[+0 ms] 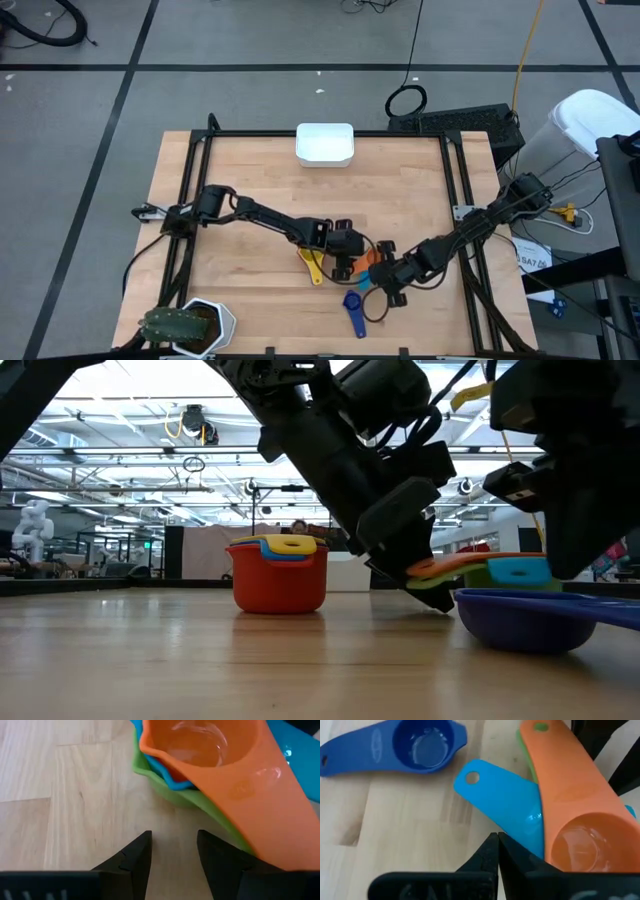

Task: Nest measuring cups in basket
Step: Adjust the right nested measuring cups, then stack the right nested measuring cups on top of the yellow measuring cup

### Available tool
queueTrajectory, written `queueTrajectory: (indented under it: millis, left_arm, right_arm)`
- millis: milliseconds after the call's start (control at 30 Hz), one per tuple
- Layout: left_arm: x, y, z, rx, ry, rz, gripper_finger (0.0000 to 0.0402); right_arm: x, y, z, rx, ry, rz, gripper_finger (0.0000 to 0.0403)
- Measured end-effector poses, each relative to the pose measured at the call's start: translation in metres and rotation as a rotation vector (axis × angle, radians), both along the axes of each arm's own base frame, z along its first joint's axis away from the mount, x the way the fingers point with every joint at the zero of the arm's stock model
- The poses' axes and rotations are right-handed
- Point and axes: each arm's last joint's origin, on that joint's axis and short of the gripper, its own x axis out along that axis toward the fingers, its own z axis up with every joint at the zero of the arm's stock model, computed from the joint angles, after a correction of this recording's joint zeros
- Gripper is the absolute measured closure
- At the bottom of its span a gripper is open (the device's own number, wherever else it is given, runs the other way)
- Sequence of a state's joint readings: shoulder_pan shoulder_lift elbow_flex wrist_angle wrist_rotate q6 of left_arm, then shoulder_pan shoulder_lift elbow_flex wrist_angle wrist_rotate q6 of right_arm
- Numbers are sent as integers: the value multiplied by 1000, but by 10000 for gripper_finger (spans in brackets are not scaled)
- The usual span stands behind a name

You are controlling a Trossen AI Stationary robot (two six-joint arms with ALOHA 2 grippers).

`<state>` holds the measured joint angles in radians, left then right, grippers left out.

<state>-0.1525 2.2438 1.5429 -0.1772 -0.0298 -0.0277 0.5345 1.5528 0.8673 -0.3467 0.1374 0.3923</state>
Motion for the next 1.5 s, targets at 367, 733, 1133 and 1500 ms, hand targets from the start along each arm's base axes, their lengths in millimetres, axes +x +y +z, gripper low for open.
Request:
queueTrajectory:
  millis: [367, 733, 1133, 1500]
  left_arm:
    - [2, 0, 2, -15, -20, 16, 238]
    - [2, 0, 2, -18, -24, 25, 238]
    - [2, 0, 2, -20, -23, 28, 238]
    - [-1, 4, 0, 16, 22, 28, 238]
  right_arm:
    - [7, -6, 2, -28, -67, -77, 403]
    - [8, -8, 2, -64, -87, -110, 403]
    - [8, -8, 2, -77, -99, -124, 403]
    - [-5, 4, 12, -101, -119, -48, 403]
